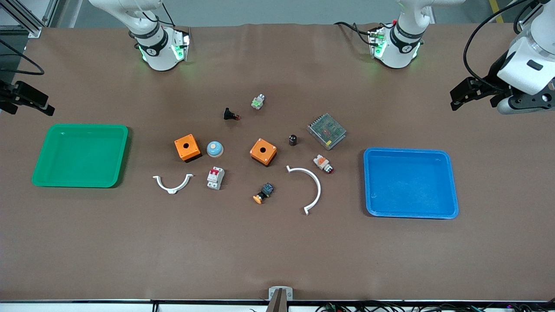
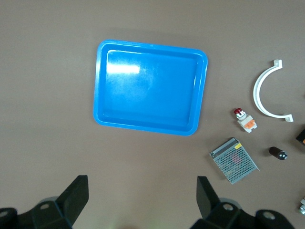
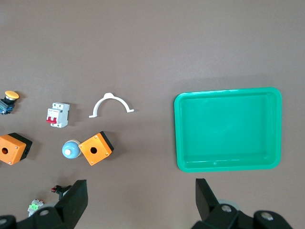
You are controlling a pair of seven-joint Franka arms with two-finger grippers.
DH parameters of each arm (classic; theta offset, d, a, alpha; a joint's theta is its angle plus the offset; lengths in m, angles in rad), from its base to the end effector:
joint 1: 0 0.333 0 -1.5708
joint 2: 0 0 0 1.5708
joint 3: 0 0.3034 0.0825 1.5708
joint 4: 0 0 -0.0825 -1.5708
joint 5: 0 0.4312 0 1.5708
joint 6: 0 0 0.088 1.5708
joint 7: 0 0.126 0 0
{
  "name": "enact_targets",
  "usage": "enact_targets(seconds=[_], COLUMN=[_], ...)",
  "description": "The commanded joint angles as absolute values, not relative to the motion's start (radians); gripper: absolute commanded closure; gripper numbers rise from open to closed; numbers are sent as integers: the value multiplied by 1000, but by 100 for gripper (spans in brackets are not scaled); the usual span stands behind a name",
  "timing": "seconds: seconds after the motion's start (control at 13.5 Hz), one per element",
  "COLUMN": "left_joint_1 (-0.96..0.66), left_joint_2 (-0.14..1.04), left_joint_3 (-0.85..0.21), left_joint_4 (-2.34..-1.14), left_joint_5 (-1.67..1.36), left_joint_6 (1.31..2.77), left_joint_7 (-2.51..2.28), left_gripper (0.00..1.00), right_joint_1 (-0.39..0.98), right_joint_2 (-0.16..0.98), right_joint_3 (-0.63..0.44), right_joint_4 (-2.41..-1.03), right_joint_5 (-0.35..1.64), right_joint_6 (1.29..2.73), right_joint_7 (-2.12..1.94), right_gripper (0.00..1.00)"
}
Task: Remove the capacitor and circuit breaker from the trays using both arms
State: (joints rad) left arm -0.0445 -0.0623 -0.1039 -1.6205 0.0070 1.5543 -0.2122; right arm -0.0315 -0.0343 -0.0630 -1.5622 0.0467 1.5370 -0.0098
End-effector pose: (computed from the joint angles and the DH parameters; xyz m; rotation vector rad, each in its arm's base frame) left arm 0.5747 -0.0867 0.6023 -3.1260 -0.1002 0.0027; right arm 0.5864 -0.0501 0.6149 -3.0906 0.1282 -0.0179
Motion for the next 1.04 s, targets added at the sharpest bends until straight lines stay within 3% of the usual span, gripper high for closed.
enact_targets(seconds=[0.0, 0.96], left_joint_1=[-46, -8], left_joint_2=[-78, -52], left_joint_3=[-107, -146], left_joint_4=[-1629, -1608], left_joint_5=[-15, -5], left_joint_6=[1551, 1536], left_joint_7=[-193, -206], left_gripper=[0, 0], right_joint_1=[-49, -49], right_joint_2=[5, 28], right_joint_3=[-48, -48], right_joint_4=[-1519, -1503], right_joint_5=[28, 31], right_joint_6=[1520, 1577], right_joint_7=[-18, -17], right_gripper=[0, 0])
